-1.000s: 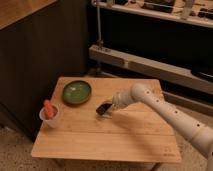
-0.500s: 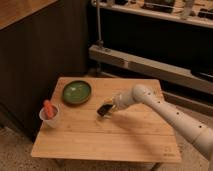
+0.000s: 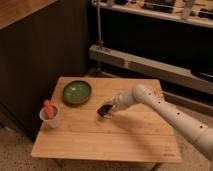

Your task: Place the eraser on the white sponge

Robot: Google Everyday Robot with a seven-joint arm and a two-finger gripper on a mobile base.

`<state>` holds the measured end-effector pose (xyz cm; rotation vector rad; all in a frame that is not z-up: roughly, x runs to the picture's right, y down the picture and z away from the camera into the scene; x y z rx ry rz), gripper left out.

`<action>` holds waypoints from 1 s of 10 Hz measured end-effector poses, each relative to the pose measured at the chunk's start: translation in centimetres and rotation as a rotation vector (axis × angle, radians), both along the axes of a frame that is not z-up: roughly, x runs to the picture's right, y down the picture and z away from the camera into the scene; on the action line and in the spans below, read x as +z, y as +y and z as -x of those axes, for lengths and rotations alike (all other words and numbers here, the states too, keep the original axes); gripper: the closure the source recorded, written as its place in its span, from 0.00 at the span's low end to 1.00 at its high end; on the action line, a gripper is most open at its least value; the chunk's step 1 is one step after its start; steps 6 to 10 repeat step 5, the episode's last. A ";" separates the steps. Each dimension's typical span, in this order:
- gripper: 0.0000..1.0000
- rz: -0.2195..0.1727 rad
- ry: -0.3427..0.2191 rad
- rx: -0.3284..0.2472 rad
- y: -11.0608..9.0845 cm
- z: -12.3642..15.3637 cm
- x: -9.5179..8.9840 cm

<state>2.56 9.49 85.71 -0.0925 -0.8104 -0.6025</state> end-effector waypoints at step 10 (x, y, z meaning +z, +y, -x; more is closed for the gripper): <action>0.32 -0.002 0.003 -0.006 0.0 0.0 -0.1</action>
